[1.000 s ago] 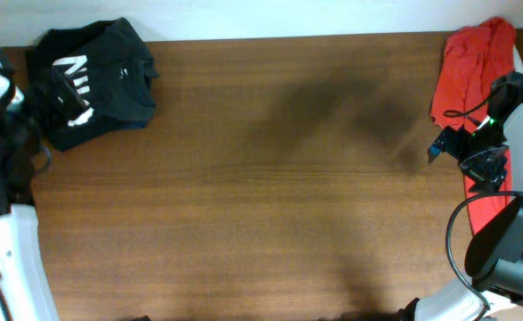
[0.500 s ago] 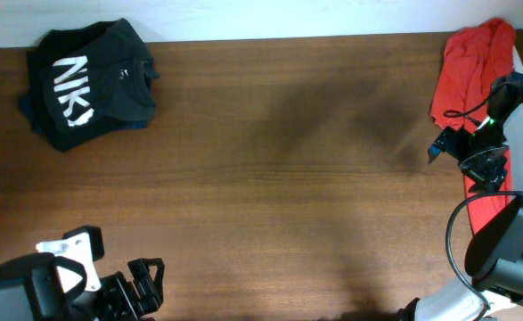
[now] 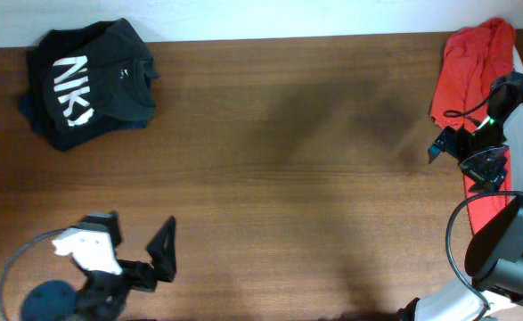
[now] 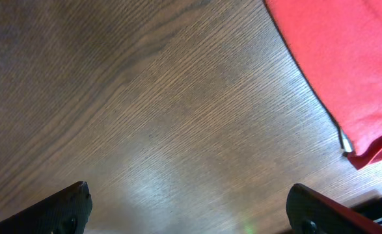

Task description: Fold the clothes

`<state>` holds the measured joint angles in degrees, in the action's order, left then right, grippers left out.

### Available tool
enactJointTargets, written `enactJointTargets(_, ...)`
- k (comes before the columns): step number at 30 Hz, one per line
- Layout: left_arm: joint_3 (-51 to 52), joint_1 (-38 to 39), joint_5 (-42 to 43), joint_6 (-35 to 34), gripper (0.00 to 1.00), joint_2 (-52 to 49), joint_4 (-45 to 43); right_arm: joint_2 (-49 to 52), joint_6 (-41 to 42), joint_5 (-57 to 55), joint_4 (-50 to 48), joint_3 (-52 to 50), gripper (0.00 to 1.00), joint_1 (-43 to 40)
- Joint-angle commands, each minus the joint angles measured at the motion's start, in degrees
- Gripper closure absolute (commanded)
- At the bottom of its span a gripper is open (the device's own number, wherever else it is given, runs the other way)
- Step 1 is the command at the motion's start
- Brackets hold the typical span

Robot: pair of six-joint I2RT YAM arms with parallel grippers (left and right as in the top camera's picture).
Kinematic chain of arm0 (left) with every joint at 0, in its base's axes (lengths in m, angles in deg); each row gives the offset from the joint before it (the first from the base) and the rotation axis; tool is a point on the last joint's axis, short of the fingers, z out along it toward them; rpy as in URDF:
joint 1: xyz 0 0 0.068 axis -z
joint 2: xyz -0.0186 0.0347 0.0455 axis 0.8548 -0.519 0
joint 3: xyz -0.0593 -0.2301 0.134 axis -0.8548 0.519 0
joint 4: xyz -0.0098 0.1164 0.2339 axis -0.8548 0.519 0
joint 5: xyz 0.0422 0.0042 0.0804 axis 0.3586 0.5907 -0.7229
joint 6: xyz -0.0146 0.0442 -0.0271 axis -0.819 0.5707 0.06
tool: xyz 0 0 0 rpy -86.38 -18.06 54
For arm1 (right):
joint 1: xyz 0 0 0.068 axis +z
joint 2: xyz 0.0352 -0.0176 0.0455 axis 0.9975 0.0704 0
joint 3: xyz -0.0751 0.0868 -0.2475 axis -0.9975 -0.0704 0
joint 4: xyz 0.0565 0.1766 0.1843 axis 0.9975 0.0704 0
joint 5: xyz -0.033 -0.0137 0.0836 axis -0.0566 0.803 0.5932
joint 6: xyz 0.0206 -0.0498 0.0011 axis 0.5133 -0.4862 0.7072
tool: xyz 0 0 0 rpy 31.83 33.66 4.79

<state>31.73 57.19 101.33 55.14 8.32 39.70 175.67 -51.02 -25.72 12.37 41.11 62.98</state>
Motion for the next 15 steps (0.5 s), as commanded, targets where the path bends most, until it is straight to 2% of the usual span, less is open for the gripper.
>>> enactJointTargets(1,20.83,1.16,-0.31,3.02,0.01,9.01,-19.39,-0.35,-0.37,-0.09,0.15,0.44,0.01,0.09)
enactJointTargets(8,42.34,1.16,-6.38,3.02,0.01,19.12,-40.30,-0.35,-0.37,-0.09,0.15,0.44,0.01,0.09)
enactJointTargets(12,48.98,1.18,-8.74,2.99,0.01,21.90,-49.20,-0.35,-0.37,-0.09,0.17,0.42,0.01,0.09)
enactJointTargets(15,51.32,1.18,-10.69,3.02,0.01,21.90,-51.10,-0.35,-0.37,-0.09,0.17,0.42,0.01,0.09)
